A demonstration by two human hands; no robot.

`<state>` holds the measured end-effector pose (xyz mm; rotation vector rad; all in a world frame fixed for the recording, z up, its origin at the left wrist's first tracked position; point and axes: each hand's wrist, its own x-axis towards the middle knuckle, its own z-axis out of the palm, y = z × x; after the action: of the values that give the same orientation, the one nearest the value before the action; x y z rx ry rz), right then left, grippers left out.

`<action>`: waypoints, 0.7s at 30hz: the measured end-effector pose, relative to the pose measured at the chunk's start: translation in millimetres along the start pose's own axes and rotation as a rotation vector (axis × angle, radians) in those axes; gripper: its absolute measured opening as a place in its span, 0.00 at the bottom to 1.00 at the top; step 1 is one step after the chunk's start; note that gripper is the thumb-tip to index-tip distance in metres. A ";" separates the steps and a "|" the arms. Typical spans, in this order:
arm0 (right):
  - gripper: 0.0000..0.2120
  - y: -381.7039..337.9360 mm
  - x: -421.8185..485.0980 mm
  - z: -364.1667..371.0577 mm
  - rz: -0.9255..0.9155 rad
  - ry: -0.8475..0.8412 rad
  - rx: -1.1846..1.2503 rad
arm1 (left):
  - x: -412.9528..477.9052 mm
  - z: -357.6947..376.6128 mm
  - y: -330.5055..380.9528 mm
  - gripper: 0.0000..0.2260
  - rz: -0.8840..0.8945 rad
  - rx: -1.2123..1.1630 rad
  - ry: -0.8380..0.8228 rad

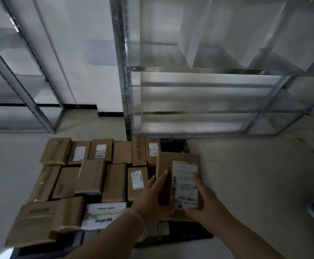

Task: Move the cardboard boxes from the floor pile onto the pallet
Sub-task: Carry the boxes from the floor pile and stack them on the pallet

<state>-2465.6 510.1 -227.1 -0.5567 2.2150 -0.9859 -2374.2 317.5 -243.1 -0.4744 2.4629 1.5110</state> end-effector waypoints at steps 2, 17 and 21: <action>0.48 10.3 20.2 1.2 0.025 0.013 -0.007 | 24.6 1.7 -6.9 0.46 -0.025 0.010 -0.009; 0.43 184.9 213.9 62.2 0.225 -0.111 -0.078 | 195.9 109.3 -165.4 0.37 -0.364 -0.103 0.177; 0.42 246.2 277.8 87.6 0.205 -0.142 -0.114 | 248.9 145.3 -224.1 0.35 -0.401 -0.091 0.215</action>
<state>-2628.3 455.0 -567.5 -0.4253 2.1606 -0.6966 -2517.9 312.8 -578.7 -1.1246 2.2640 1.4660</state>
